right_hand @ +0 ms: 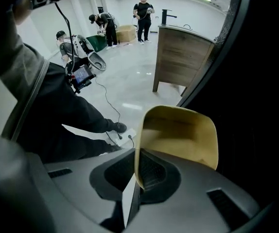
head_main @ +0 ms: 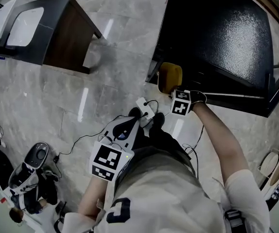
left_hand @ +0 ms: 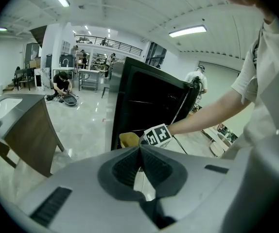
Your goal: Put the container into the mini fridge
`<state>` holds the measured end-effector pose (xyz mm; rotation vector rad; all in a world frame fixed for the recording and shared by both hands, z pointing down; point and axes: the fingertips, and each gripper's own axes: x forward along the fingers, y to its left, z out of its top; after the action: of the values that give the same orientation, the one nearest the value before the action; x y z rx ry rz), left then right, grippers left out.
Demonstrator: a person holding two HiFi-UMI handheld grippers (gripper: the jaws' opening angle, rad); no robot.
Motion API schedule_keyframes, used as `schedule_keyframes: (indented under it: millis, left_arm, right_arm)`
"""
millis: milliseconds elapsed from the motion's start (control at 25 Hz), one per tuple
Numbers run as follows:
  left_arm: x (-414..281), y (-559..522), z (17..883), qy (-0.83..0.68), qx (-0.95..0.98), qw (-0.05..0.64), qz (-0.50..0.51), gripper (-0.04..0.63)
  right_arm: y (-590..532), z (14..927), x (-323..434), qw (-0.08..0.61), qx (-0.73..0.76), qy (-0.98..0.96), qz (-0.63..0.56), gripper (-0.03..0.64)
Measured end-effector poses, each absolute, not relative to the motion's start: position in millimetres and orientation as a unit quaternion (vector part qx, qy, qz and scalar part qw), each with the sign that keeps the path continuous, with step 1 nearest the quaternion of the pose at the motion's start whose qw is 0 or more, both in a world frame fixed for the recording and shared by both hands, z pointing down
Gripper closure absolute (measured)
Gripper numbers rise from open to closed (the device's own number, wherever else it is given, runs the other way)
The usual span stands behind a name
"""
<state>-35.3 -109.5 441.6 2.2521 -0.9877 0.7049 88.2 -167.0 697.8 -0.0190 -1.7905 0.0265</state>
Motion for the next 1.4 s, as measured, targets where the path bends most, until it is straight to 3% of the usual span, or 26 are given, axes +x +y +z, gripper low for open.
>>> schedule_keyframes:
  millis: [640,1400]
  left_arm:
    - [-35.5,-107.7,466.7,-0.351,0.838,0.295,0.297,0.540]
    - [-101.3,-127.9,478.5,-0.416,0.807,0.289,0.305,0.540]
  right_arm:
    - [-207.1,723.4,92.3,0.640,0.032,-0.767,-0.023,0.583]
    - [-249.6,734.3,91.1,0.625,0.101,-0.773,-0.035,0.583]
